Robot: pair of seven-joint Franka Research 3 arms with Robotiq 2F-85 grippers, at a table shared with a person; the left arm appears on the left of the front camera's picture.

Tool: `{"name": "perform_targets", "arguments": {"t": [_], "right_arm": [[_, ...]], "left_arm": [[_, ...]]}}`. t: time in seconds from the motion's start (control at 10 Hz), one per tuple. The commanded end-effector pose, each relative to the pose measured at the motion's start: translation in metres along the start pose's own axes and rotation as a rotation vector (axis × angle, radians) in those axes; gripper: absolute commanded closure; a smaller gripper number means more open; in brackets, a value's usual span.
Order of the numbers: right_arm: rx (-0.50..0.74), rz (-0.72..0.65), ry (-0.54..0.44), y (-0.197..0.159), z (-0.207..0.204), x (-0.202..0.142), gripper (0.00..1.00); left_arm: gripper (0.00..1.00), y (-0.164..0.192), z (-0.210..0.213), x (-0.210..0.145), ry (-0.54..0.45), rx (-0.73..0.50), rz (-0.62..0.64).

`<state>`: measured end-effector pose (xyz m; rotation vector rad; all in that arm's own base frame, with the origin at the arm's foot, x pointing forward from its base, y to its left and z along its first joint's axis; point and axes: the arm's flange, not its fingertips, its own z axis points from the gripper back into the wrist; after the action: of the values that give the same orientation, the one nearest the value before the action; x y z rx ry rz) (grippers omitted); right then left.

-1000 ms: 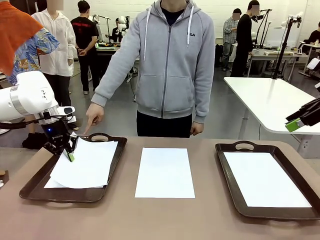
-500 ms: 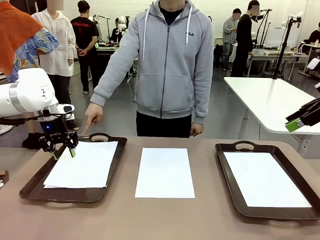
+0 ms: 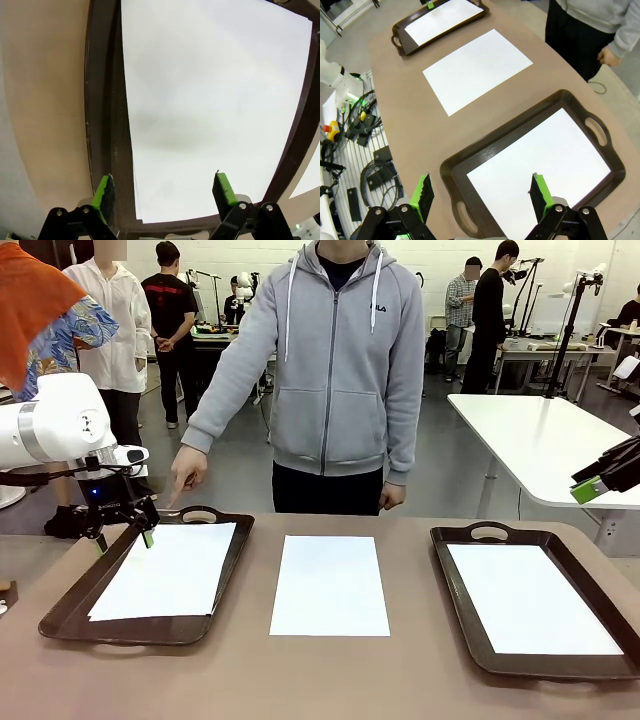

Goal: Sort the A4 documents.
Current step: Place the A4 Paper in the designated Handle tray.

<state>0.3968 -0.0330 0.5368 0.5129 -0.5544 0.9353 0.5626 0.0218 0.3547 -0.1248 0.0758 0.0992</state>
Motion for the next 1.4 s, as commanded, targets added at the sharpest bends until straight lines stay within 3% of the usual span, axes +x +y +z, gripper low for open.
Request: {"name": "perform_targets", "arguments": {"t": [0.0,0.3,0.4,1.3], "right_arm": [[0.004,0.0,0.003,-0.0002,-0.0014,-0.0003,0.0],[0.004,0.0,0.003,-0.0002,-0.0014,-0.0003,0.0],[0.004,0.0,0.003,-0.0002,-0.0014,-0.0003,0.0],[0.004,0.0,0.003,-0.0002,-0.0014,-0.0003,0.0]], "left_arm": [[0.0,-0.0043,0.0052,-0.0015,-0.019,0.037,0.02],[0.0,-0.0072,0.0038,-0.0034,-0.038,0.059,0.061],[0.0,-0.0009,0.0027,0.0012,-0.015,0.001,0.005],[0.0,-0.0009,0.0027,0.0012,-0.015,0.001,0.005]]}}
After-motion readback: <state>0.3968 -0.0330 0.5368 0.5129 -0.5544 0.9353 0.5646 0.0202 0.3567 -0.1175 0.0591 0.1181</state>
